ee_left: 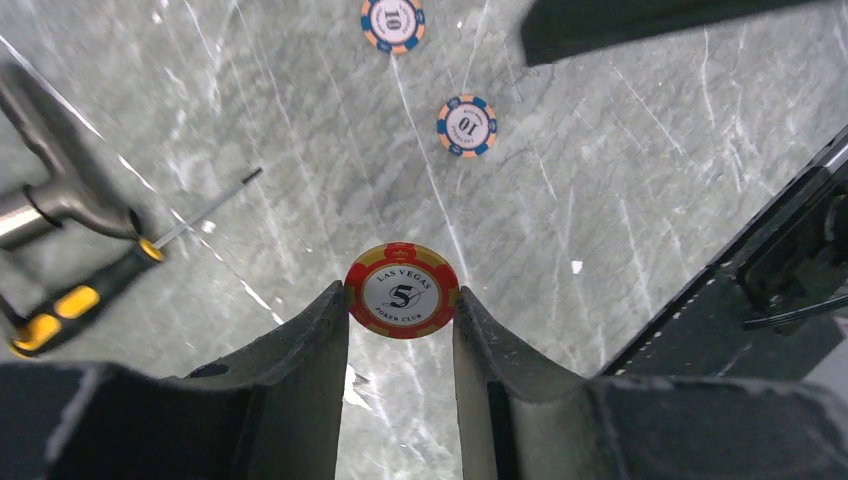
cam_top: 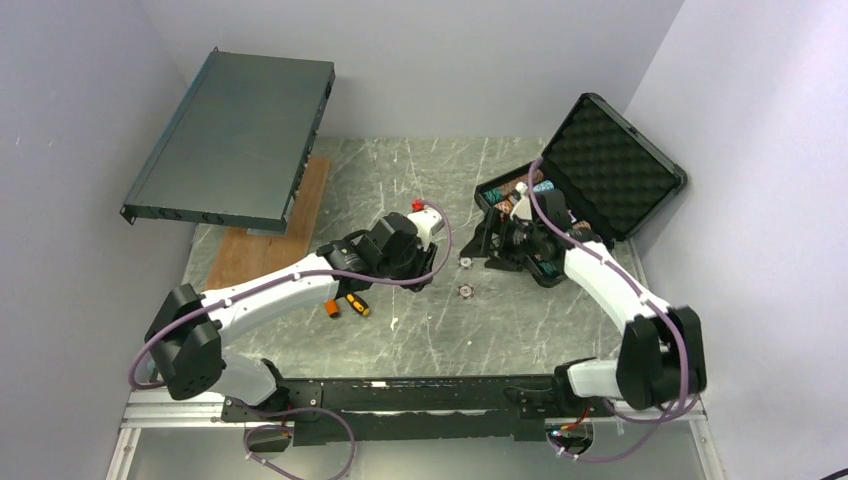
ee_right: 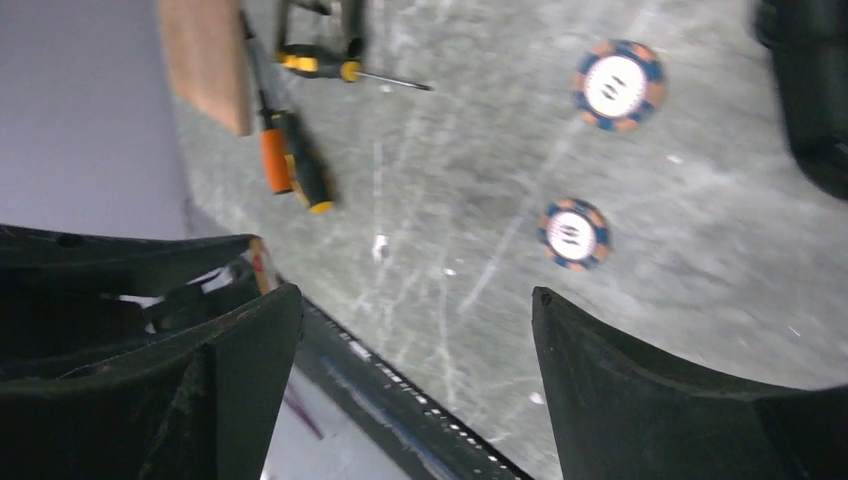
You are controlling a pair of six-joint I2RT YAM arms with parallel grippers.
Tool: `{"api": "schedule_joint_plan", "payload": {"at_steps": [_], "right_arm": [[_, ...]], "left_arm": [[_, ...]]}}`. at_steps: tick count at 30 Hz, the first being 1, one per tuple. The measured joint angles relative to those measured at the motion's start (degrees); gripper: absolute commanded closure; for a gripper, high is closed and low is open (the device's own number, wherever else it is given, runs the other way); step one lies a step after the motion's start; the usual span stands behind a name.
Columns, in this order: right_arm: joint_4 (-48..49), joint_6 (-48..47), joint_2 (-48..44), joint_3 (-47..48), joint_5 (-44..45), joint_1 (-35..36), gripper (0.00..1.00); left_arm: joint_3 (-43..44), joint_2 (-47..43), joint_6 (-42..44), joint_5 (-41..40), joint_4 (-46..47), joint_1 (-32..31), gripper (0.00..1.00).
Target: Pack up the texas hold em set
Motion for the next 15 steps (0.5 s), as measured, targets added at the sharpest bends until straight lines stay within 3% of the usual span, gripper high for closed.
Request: {"api": "schedule_joint_plan", "payload": {"at_steps": [6,10,15], "right_arm": [[1.9,-1.1,11.6,6.6,-12.7,1.2,0.16],[3.3,-0.2,13.1,6.7,-16.2,4.0,0.17],[7.9,2.7,13.1,6.7,-18.2,6.4,0.25]], "left_arm": [[-0.2,-2.4,11.0,-0.3,1.0,0.0,0.9],[-0.2,-3.0,16.7,-0.3,1.0,0.0,0.91],[-0.2,-3.1,20.5,-0.3,0.8,0.0,0.93]]}}
